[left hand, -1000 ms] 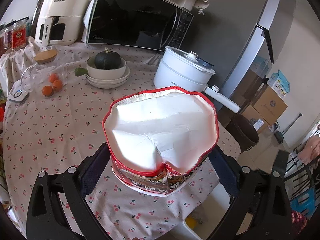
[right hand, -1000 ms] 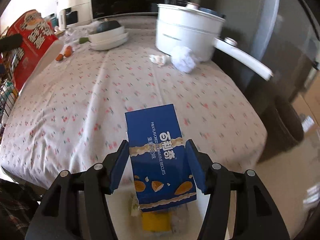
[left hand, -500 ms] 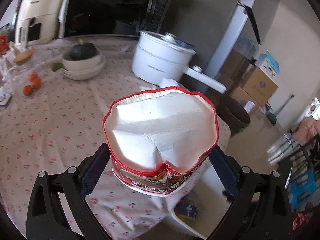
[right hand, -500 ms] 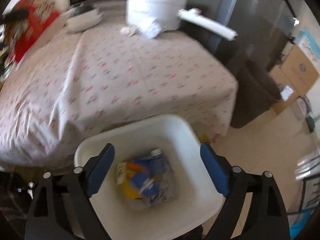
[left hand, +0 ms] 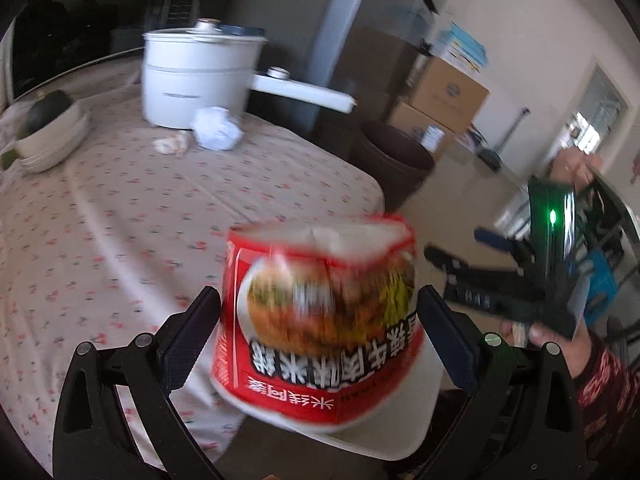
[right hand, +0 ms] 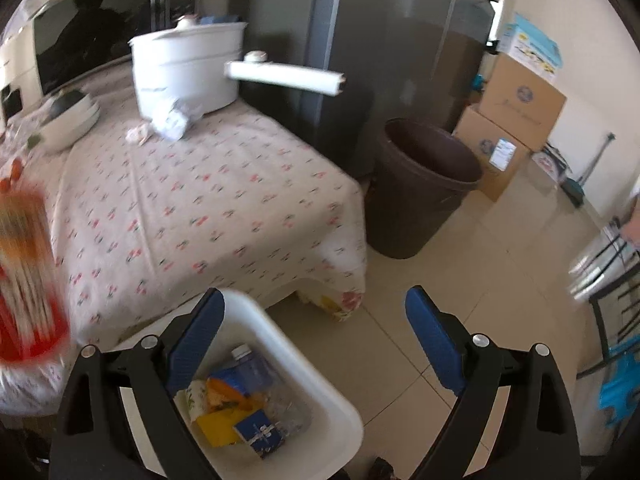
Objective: Collect trash
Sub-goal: 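Carry the biscuit box and noodle cup to the white bin and release both, then grasp the floral tissue wrapper with the left gripper while the right grasps crumpled white paper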
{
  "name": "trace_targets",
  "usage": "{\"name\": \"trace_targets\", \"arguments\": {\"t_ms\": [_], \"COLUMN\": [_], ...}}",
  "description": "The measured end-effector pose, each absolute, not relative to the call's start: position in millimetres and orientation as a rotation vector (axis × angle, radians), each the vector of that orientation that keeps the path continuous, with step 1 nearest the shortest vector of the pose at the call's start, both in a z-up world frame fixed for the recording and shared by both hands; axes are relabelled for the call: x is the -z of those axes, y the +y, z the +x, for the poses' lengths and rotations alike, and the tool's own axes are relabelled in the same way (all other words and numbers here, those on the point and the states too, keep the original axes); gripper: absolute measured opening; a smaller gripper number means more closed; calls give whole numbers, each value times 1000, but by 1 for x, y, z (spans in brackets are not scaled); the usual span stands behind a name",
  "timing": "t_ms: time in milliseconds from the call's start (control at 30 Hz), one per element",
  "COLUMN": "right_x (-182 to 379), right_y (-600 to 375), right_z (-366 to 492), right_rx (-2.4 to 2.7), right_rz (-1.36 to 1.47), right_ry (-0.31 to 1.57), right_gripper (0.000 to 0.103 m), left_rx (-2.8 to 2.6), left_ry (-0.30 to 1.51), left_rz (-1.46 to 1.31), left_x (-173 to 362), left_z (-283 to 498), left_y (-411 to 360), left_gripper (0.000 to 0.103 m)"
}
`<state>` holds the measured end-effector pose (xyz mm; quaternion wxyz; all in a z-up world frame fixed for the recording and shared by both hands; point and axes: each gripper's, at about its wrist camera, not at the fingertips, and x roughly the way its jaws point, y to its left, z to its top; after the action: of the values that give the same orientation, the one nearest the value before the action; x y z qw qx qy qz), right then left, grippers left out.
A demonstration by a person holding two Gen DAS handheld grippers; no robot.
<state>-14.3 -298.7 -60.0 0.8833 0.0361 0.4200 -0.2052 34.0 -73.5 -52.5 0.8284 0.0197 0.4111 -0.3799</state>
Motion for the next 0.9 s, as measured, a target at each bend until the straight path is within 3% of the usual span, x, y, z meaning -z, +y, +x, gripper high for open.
{"name": "trace_targets", "arguments": {"t_ms": [133,500,900], "right_x": [55,49,52], "right_y": [-313,-304,-266], "right_z": [-16,-13,9], "right_rx": [461,397,198], "right_rz": [107,126,166], "right_ry": [857,847,901], "right_gripper": [92,93,95], "left_rx": [849,800,421], "left_ry": [901,961,906], "left_rz": [76,106,121], "left_x": [64,88,97], "left_z": [27,41,197], "left_y": [-90,-96,-63], "left_gripper": [88,96,95]}}
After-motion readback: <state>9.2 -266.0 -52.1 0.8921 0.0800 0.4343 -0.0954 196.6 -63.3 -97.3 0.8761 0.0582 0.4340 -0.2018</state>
